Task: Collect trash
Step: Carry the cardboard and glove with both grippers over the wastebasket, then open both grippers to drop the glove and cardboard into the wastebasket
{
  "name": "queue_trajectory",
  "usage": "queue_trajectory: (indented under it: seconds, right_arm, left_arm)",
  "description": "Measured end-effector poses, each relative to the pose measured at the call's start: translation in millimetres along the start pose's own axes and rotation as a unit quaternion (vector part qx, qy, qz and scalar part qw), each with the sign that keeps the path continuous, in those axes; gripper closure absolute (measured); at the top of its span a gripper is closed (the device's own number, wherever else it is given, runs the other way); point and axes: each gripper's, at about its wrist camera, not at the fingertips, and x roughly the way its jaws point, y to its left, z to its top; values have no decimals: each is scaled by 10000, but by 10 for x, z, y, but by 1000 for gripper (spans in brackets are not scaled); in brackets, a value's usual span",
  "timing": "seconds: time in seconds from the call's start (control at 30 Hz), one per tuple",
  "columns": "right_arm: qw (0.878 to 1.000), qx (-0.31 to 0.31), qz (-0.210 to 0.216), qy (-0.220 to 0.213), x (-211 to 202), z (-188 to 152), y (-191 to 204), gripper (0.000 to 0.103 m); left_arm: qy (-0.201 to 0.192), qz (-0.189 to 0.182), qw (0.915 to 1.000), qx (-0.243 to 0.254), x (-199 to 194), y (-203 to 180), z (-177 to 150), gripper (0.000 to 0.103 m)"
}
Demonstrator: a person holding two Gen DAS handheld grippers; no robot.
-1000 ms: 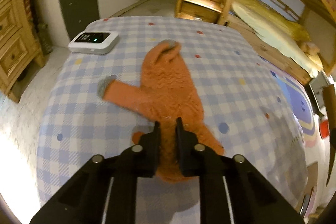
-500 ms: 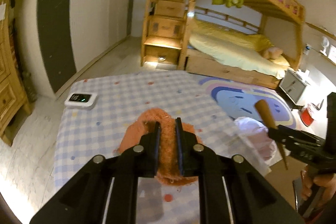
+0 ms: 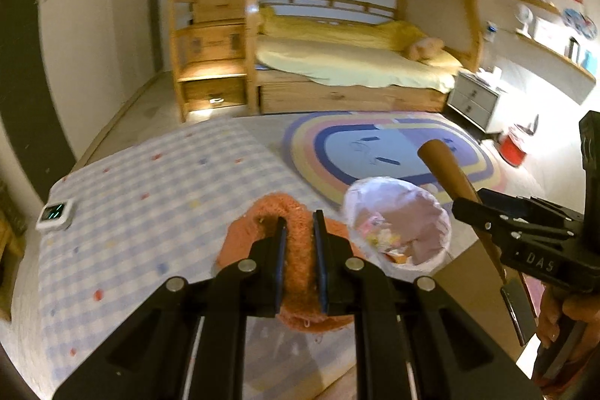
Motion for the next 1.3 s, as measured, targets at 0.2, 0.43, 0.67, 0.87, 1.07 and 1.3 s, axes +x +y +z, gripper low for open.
queue_trajectory:
  seconds: [0.2, 0.43, 0.67, 0.87, 1.07, 1.3]
  right_arm:
    - [9989, 295, -372, -47, -40, -16, -420, 50]
    - [9950, 763, -641, -19, 73, 22, -899, 50]
    - [9912, 1032, -827, -14, 304, 170, -1231, 50]
    - [9878, 1326, -811, -46, 516, 329, -1474, 50]
    - [9838, 1670, -641, 150, 740, 365, -1616, 36]
    - [9832, 1709, -617, 165, 581, 300, -1496, 34]
  left_arm:
    - [87, -386, 9986, 357, 386, -453, 160, 91]
    - [315, -673, 9939, 817, 934, -964, 311, 91]
    - [413, -811, 9913, 948, 1378, -1238, 494, 88]
    - [524, -919, 9916, 741, 1664, -1254, 629, 60]
    - [506, -818, 9936, 587, 1674, -1165, 627, 47]
    - [359, -424, 9978, 371, 1383, -873, 554, 45]
